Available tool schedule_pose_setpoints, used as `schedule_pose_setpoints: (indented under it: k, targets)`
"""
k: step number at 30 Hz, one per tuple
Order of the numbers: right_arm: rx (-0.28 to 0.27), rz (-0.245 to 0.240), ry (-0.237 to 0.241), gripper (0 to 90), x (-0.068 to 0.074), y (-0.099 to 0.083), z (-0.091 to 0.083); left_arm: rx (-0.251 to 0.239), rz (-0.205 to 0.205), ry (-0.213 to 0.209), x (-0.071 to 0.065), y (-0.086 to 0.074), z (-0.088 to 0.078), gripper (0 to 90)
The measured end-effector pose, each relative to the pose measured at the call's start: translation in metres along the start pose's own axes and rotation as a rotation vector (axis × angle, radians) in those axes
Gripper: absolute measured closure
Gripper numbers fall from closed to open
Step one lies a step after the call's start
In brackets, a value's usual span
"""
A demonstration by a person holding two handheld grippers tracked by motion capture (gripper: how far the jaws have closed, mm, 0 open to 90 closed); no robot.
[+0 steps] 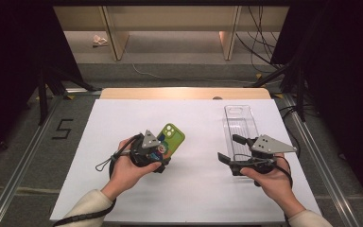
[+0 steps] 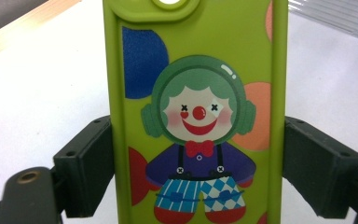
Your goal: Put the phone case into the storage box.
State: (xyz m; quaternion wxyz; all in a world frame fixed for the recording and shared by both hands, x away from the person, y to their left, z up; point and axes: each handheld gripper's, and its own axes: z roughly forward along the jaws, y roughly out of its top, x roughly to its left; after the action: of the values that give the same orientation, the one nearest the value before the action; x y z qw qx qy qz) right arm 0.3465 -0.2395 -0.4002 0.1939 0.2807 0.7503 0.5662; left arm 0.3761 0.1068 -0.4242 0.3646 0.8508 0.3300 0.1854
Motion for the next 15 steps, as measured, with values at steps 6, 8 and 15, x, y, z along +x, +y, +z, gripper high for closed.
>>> schedule_pose_setpoints:
  k: [6,8,15]
  targets:
    - [0.000,-0.004,0.012,17.0,0.003,0.004,0.008,-0.009,0.006,-0.002,-0.003,0.000,-0.001,16.1]
    - [-0.001,-0.003,0.014,17.0,0.004,0.005,0.010,-0.013,0.009,-0.003,-0.005,0.000,-0.001,16.1]
    - [0.003,-0.003,0.021,17.0,0.005,0.006,0.017,-0.015,0.020,-0.010,-0.009,0.001,-0.001,16.1]
